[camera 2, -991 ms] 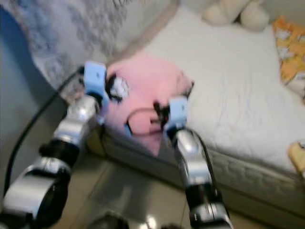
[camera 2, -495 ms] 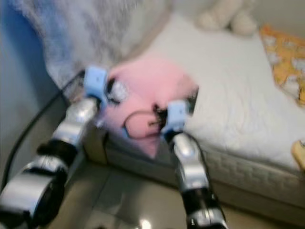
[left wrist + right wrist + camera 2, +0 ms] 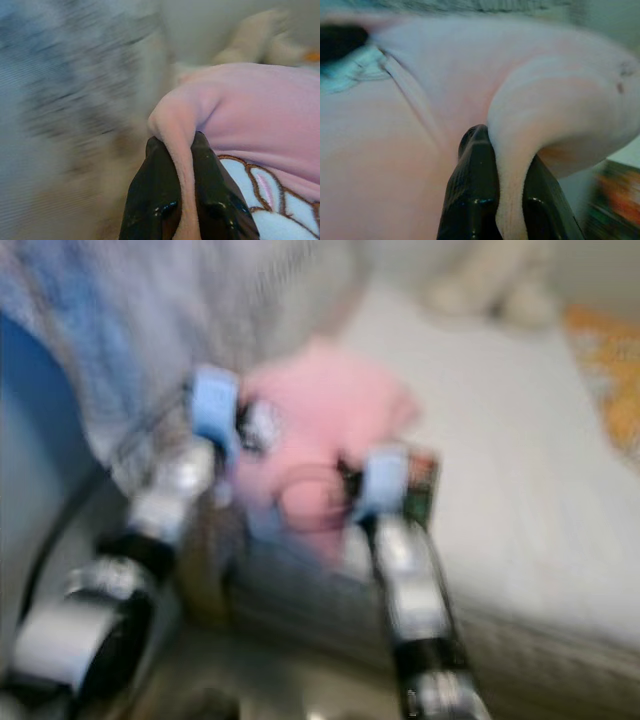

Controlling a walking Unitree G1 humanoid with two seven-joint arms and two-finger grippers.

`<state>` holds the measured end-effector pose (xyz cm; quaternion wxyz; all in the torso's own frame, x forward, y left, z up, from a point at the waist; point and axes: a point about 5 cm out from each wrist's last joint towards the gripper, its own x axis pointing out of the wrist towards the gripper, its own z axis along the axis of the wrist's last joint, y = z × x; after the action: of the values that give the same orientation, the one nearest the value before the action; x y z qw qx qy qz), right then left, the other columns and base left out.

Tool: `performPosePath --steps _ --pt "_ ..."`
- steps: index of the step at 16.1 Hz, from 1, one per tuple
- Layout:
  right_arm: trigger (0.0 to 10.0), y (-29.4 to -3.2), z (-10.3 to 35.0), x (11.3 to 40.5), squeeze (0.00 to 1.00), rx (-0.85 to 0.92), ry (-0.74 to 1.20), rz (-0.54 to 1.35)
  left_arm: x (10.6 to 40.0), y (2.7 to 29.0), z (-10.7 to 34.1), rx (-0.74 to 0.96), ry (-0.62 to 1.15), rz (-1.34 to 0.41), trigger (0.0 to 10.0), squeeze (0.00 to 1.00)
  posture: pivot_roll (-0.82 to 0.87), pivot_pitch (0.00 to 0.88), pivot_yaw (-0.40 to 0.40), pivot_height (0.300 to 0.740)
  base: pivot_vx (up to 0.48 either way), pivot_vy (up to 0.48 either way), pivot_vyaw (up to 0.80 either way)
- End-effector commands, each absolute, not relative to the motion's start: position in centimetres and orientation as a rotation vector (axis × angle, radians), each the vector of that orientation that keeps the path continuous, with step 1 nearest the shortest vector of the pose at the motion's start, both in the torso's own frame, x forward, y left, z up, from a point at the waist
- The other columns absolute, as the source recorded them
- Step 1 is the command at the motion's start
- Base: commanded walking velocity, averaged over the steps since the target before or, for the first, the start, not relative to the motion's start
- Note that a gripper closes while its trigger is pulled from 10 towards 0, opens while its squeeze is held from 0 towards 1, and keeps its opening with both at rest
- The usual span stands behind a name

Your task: Clean up the room

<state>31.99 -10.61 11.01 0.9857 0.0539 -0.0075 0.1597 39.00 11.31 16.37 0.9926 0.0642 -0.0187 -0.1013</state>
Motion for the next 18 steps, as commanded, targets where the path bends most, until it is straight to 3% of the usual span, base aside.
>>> performPosePath --steps 1,8,16,18 --pt "10.0 -12.9 10.3 31.9 0.0 0.092 0.011 0.25 39.4 11.7 18.0 0.086 -0.097 -0.13 10.0 0.0 0.01 0.0 -0.03 0.726 0.48 0.0 0.0" --pt "10.0 -13.5 9.7 32.3 0.0 0.057 0.062 0.254 39.3 9.9 17.5 0.057 -0.073 -0.153 10.0 0.0 0.01 0.0 -0.033 0.726 0.48 0.0 0.51" --pt "10.0 -17.5 9.9 33.1 0.0 -0.068 0.087 0.18 39.4 3.9 18.5 -0.007 -0.03 -0.267 10.0 0.0 -0.02 0.0 -0.01 0.726 0.48 0.0 0.0" --pt "10.0 -17.4 10.0 32.9 0.0 -0.057 0.078 0.177 39.0 2.3 18.8 0.012 -0.051 -0.348 10.0 0.0 -0.02 0.0 -0.005 0.726 0.0 0.0 0.0"
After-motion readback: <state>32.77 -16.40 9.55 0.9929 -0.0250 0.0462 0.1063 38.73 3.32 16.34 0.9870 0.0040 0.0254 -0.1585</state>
